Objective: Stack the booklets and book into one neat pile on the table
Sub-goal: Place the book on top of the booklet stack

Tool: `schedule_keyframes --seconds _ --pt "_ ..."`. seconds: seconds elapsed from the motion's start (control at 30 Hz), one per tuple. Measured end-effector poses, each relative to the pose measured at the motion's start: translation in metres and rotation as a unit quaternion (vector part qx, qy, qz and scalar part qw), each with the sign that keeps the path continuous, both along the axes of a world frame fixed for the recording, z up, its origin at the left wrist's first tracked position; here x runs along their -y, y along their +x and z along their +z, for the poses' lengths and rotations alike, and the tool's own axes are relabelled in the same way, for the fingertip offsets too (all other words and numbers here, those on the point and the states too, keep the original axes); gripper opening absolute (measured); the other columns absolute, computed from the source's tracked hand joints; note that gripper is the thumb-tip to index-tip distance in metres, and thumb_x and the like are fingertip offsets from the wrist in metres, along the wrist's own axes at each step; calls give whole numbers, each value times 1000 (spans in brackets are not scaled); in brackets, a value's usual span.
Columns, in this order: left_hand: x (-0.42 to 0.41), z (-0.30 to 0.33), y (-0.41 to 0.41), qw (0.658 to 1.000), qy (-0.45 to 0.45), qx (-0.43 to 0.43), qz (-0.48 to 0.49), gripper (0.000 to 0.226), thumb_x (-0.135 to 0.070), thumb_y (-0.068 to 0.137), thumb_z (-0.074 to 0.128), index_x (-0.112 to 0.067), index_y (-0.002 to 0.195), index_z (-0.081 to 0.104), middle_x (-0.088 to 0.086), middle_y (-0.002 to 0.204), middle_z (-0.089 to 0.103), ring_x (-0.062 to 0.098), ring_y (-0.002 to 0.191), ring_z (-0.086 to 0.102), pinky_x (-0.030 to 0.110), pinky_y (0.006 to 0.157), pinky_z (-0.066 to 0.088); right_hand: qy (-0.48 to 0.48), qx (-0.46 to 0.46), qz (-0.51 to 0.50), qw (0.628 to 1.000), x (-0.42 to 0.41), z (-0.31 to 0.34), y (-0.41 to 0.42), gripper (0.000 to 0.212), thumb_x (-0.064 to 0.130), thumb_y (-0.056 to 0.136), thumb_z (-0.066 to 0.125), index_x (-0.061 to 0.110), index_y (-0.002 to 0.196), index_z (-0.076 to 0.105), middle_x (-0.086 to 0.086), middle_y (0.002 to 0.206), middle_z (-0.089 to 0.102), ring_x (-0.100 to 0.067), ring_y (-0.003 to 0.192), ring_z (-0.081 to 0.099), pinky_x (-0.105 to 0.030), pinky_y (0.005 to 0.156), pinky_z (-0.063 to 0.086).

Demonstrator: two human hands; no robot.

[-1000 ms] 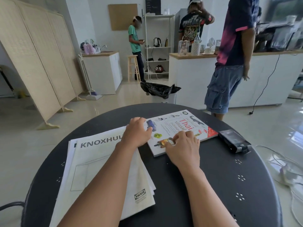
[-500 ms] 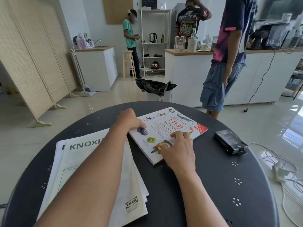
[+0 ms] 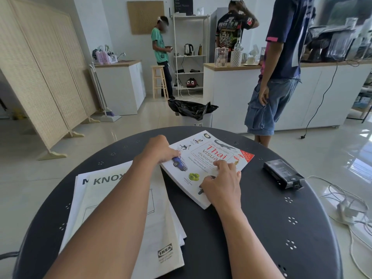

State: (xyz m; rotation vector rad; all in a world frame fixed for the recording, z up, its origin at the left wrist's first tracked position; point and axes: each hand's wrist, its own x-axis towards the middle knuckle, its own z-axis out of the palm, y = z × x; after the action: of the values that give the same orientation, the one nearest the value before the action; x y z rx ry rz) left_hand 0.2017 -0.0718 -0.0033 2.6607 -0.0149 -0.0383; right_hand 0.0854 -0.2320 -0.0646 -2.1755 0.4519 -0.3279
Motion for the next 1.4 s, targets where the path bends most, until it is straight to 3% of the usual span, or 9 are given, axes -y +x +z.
schedule_keyframes --seconds 0.2,0.3,0.53,0.67,0.73,0.83,1.0,1.23,1.4 --pt "1 -7 -8 994 -65 84 9 52 -55 77 75 -8 70 53 10 66 51 24 59 44 32 55 29 18 -11 7 1000 -2 4 -1 66 14 92 47 14 156 30 -1 164 22 -33 156 -5 -53 121 25" --pt "4 6 -15 985 -134 109 -9 42 -47 81 75 -6 82 64 3 73 65 17 59 54 29 51 34 29 11 -2 1000 -1 3 -1 69 17 92 46 13 157 26 0 168 16 -28 157 -3 -51 123 22" --pt "-3 24 -39 954 -248 167 -29 31 -43 82 76 -13 83 69 1 76 73 19 64 66 30 57 46 94 52 -32 994 1 2 0 97 43 77 57 23 160 9 7 166 7 -23 152 23 -53 107 46" --pt "-18 21 -54 925 -336 178 -7 29 -40 81 77 -12 84 71 7 77 76 28 67 72 44 63 57 174 103 -22 979 1 6 0 103 34 80 71 25 159 7 5 163 15 -21 141 38 -49 100 52" --pt "-27 19 -62 907 -381 181 2 27 -39 81 78 -13 86 72 7 79 77 32 73 74 51 66 59 271 123 -6 955 0 9 1 103 26 77 76 26 156 10 1 156 32 -21 136 47 -49 99 54" --pt "-40 19 -73 886 -425 187 16 31 -36 82 78 -9 95 71 6 81 78 26 72 76 44 63 62 386 120 45 913 -6 10 4 87 16 81 79 29 147 24 6 132 62 -18 115 67 -49 93 58" --pt "-64 20 -96 895 -401 189 47 28 -31 86 75 -9 101 67 6 86 76 11 62 73 24 48 55 398 132 109 901 -19 10 1 74 14 81 83 30 136 37 7 125 68 -18 105 73 -51 85 62" --pt "-103 27 -127 933 -353 36 64 25 -26 88 73 -15 105 58 7 100 74 28 81 75 40 56 60 377 135 182 898 -30 20 -12 53 8 87 78 26 129 52 7 117 74 -14 98 76 -43 81 64" --pt "-130 22 -164 962 -266 -4 69 21 -25 87 70 -30 105 60 -5 99 74 22 82 76 45 76 62 328 87 271 901 -45 25 -25 46 6 88 76 24 126 59 5 114 77 -14 95 78 -36 74 65"
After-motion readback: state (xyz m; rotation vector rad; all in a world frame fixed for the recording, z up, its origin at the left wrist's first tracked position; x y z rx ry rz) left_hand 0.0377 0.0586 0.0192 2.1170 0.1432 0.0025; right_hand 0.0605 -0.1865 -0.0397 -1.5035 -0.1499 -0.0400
